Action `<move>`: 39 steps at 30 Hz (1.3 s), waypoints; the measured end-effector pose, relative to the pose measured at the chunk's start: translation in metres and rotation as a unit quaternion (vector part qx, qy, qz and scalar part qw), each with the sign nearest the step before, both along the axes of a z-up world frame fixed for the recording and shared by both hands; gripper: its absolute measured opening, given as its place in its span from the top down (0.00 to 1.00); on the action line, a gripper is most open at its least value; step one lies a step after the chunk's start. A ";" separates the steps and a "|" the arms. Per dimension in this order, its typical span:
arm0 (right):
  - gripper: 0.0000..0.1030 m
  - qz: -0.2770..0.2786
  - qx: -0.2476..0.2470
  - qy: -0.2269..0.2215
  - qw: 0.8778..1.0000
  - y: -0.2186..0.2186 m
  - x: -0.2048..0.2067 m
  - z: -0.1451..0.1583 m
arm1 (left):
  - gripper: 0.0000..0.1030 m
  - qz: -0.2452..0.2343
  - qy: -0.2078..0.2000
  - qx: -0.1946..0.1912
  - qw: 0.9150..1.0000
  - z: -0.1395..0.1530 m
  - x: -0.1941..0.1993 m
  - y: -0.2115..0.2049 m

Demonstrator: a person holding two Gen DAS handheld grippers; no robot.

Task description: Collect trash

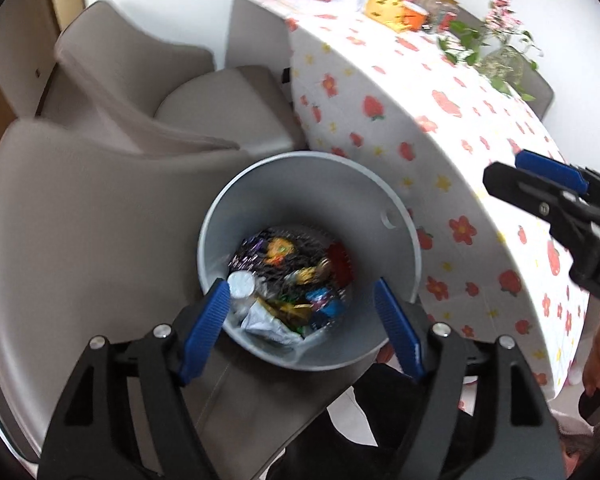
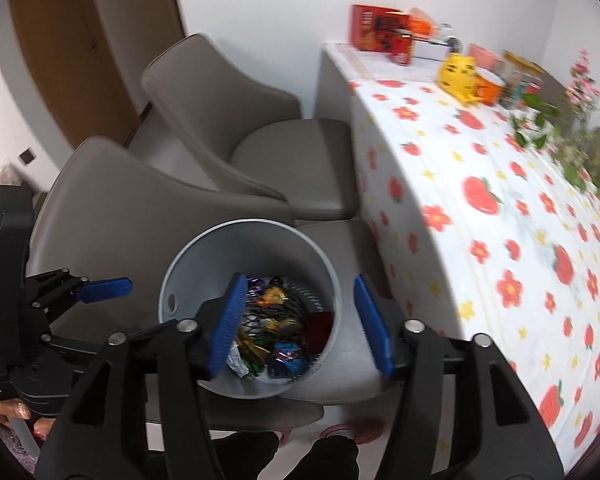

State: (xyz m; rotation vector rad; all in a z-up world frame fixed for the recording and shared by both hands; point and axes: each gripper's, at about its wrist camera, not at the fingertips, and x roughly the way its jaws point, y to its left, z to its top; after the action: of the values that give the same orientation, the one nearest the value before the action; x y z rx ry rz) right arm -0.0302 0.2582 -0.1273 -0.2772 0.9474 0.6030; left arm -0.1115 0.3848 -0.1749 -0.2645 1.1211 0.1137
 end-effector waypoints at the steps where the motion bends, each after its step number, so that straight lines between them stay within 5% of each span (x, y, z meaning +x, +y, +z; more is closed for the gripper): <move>1: 0.36 -0.014 0.002 -0.002 1.000 -0.009 0.000 0.003 | 0.25 -0.010 -0.005 0.002 1.000 0.003 0.004 -0.004; 9: 0.27 -0.161 0.017 -0.025 0.986 -0.109 -0.002 0.033 | 0.20 -0.121 -0.037 0.035 0.991 0.031 0.047 -0.076; 19: 0.16 -0.317 0.012 -0.068 0.946 -0.237 -0.022 0.071 | 0.19 -0.213 -0.070 0.028 0.974 0.076 0.085 -0.180; 28: 0.14 -0.359 0.003 -0.088 0.929 -0.323 -0.028 0.106 | 0.18 -0.230 -0.105 0.043 0.967 0.128 0.100 -0.271; 39: 0.14 -0.325 0.001 -0.089 0.941 -0.351 -0.019 0.121 | 0.15 -0.209 -0.124 0.033 0.969 0.162 0.105 -0.312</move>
State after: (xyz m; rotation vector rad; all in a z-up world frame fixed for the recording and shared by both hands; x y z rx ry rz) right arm -0.0489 -0.0931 -0.0062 -0.0055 0.7991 -0.0322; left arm -0.0065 0.0726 -0.0131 0.0214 0.8999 -0.2507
